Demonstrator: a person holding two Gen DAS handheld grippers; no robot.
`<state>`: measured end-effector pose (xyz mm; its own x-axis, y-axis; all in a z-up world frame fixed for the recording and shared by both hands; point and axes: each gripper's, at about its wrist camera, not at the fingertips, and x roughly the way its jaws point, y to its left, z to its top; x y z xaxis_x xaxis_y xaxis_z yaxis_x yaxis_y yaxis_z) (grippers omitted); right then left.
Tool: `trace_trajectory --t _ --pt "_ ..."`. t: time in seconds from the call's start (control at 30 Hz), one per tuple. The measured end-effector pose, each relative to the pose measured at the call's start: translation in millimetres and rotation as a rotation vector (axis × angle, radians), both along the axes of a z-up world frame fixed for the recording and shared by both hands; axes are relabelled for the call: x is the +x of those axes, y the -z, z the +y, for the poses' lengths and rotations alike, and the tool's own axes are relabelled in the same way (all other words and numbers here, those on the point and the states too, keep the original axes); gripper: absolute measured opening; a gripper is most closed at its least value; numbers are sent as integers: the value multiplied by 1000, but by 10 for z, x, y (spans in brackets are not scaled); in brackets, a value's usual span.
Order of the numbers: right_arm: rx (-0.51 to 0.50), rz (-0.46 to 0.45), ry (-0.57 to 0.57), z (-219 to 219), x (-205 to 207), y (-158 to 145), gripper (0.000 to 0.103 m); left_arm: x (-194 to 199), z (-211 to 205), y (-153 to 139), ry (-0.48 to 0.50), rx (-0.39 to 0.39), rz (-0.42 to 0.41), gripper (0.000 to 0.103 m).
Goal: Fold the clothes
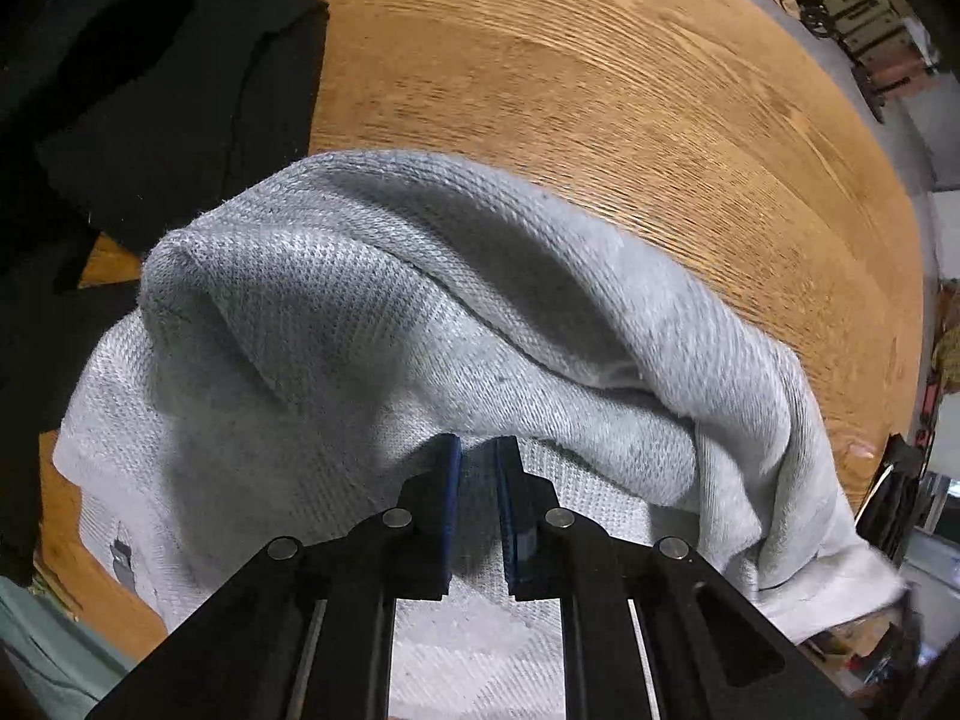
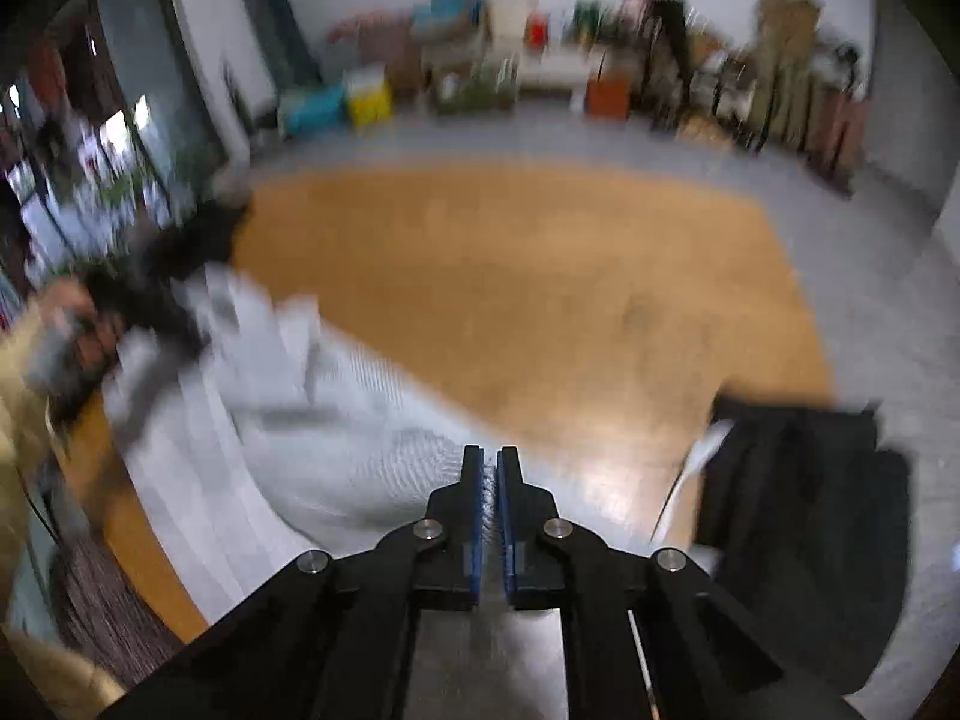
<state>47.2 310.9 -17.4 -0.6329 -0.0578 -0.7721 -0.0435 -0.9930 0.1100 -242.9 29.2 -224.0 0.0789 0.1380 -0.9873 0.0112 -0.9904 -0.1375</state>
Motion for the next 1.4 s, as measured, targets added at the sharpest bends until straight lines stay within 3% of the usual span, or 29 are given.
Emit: trace_trajectory --t 0.1,0.23,0.33,0.47,0.57,0.63,0.67,0.7,0.83,0.93,1.0,1.13,1.2,1.27,1.3,1.33,1.4 --pt "-17 165 -43 -68 277 -606 5 47 -28 23 -14 4 12 13" --pt "-42 234 -31 -94 820 -946 3 40 -146 70 -76 67 -19 13" --pt "-67 192 62 -21 1333 -789 2 29 -251 129 -120 134 -59 13" --pt "-203 -92 267 159 1797 227 2 48 -350 183 -158 190 -76 12" --pt "-241 -161 306 122 1863 606 6 100 -404 192 -184 210 -52 12" --pt "-234 -135 254 27 1727 577 16 181 -372 159 -182 202 -3 12" --pt "-223 -117 254 24 1617 530 29 229 -344 132 -175 196 30 12" --pt "-212 -100 256 22 1505 481 53 267 -319 112 -169 206 56 12" --pt "-185 -108 265 187 984 483 54 352 -204 73 -129 270 119 8" --pt "-248 -209 293 344 638 792 52 319 -114 81 -92 249 147 8" --pt "-395 -265 309 432 478 1033 46 207 -175 98 -82 243 147 8" --pt "-512 -218 354 495 359 1123 58 70 -97 149 -81 193 144 8" --pt "-553 -220 390 541 294 1153 56 79 -65 170 -84 174 136 8" --pt "-527 -224 403 506 246 1163 32 45 13 181 -74 160 136 8" --pt "-510 -226 408 482 220 1161 8 37 17 189 -75 162 137 8" --pt "-493 -229 413 458 194 1159 6 38 2 199 -81 174 137 8" --pt "-562 -134 402 423 310 973 5 9 -34 226 -96 207 135 7"
